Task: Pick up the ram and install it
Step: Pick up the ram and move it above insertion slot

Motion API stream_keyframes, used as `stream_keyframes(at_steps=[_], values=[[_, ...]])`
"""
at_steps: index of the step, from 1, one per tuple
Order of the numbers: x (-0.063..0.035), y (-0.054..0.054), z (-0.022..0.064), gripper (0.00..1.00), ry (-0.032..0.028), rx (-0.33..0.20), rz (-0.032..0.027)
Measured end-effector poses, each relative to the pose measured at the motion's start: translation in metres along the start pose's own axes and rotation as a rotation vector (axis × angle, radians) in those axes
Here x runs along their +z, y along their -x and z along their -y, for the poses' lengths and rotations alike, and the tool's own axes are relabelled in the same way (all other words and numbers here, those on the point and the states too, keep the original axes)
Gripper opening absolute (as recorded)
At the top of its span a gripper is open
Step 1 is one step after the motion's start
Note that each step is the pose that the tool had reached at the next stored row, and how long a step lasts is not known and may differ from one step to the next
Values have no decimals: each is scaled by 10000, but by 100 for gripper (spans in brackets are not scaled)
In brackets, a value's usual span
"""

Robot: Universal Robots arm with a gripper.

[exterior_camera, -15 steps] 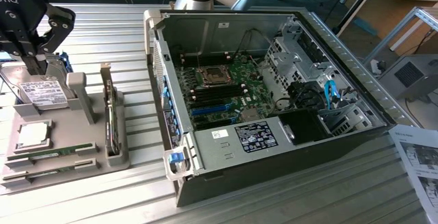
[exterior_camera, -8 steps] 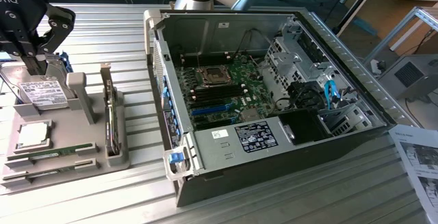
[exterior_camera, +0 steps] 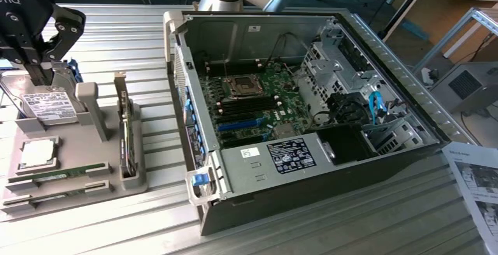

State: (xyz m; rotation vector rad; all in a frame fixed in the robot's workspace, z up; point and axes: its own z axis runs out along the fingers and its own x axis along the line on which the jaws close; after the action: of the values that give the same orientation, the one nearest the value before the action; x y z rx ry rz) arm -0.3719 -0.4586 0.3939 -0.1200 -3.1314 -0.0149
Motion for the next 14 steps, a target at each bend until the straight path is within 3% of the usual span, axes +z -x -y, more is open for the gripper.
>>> stream_keyframes(at_steps=[14], values=[[0,11,177,11,-2,0,0]])
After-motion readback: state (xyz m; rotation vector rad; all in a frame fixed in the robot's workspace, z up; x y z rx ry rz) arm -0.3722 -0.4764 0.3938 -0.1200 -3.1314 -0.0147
